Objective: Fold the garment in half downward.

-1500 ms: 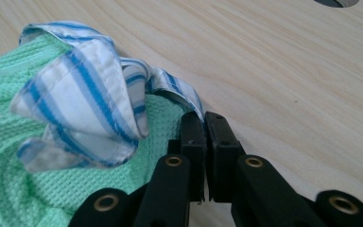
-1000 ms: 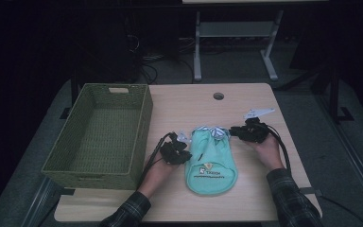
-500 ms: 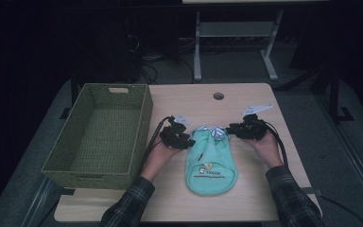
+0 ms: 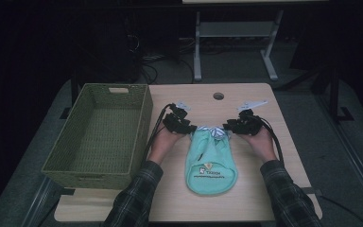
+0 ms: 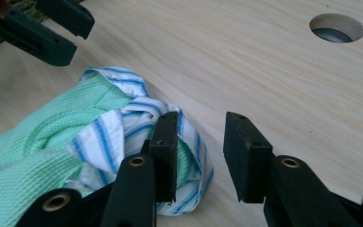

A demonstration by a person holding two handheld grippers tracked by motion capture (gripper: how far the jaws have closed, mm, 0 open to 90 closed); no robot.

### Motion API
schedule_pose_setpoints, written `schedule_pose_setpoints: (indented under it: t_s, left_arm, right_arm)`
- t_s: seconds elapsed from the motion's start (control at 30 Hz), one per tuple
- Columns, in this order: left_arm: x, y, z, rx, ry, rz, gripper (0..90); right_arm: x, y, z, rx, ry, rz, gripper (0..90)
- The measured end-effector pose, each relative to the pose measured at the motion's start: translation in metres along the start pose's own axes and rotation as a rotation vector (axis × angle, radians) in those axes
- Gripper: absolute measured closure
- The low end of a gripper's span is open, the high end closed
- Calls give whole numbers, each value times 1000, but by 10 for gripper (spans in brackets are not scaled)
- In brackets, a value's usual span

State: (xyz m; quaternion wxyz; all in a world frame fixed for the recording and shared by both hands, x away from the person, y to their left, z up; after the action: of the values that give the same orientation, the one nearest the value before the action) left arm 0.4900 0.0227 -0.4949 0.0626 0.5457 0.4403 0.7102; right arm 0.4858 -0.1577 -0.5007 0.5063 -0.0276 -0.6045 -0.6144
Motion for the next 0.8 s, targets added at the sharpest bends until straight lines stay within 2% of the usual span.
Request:
schedule_pose_setpoints:
  t_s: [0.1, 0.23, 0.4, 0.43, 0.57, 0.63, 0.8]
  left_arm:
    - [-6, 1, 5, -3, 6, -3, 554]
    - [-14, 2, 9, 22, -2, -21, 555]
    - [-23, 0, 11, 19, -14, 2, 554]
    - [-24, 0, 10, 31, -23, 0, 554]
    - [-29, -1, 5, -2, -39, 25, 554]
    - [-32, -4, 2, -10, -48, 45, 555]
    - [-35, -9, -1, -42, -58, 79, 581]
  right_arm:
    - [-3, -1, -3, -2, 0, 0, 652]
    - [-8, -4, -6, -12, 6, 9, 652]
    - [-11, -6, -6, -22, 23, 16, 652]
    - [-12, -7, -5, -25, 28, 20, 652]
    - [-17, -10, -3, -11, 43, 33, 652]
    - [-19, -14, -2, -25, 49, 55, 648]
    - [-25, -23, 1, 9, 52, 100, 658]
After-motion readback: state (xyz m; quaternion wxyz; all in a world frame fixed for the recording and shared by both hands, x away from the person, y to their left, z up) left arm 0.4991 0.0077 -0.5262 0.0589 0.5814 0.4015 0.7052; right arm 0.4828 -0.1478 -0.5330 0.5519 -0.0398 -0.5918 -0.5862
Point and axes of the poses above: each handheld gripper's, and its own axes: x roughly backward along the jaws, y roughly out of its top, z roughly to its left, the point moved 9 cm from there along -x, roughly forward along the jaws, and after that the axes turned 9 degrees about -x, right-handed, at the moved point
